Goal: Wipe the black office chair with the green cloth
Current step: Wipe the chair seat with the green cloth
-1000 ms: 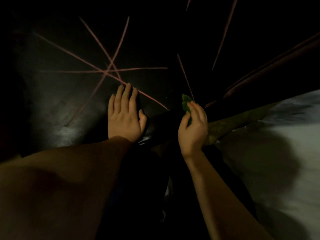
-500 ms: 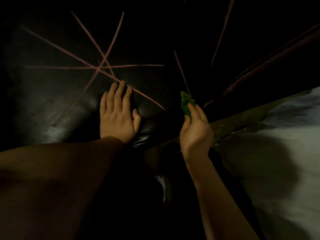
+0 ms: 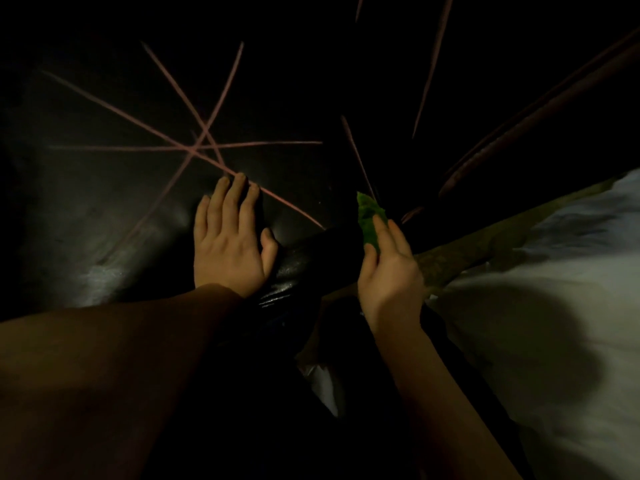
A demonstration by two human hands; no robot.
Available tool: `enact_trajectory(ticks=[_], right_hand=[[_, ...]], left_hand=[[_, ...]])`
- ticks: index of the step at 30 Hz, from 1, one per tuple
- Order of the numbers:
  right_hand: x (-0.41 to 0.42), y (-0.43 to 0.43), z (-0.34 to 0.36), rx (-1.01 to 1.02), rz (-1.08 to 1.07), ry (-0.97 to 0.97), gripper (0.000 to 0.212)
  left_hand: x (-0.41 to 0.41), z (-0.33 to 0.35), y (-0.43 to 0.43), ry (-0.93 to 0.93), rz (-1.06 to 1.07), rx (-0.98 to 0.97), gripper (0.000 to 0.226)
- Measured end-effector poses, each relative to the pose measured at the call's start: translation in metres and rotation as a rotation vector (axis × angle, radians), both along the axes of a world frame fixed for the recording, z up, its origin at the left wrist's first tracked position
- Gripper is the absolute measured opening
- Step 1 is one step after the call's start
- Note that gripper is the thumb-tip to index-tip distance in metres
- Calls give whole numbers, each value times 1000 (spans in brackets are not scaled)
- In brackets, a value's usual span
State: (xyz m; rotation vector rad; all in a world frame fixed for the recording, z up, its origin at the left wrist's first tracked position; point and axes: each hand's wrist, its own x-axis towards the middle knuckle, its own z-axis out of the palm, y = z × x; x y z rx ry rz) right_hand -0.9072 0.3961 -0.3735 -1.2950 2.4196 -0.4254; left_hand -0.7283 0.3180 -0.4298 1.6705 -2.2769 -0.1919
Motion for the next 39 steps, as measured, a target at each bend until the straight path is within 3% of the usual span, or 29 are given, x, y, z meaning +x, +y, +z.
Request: enact_trajectory(ticks=[7, 28, 39], right_hand=[[-3, 1, -15, -163, -24, -8, 38], [-5, -142, -21, -197, 26, 55, 39], [-7, -106, -11, -1, 165, 254, 40]], left_hand=[[3, -3, -1, -9, -22, -8, 64], [0, -1, -4, -21, -7, 2, 64], [13, -6, -6, -33, -66, -45, 63]])
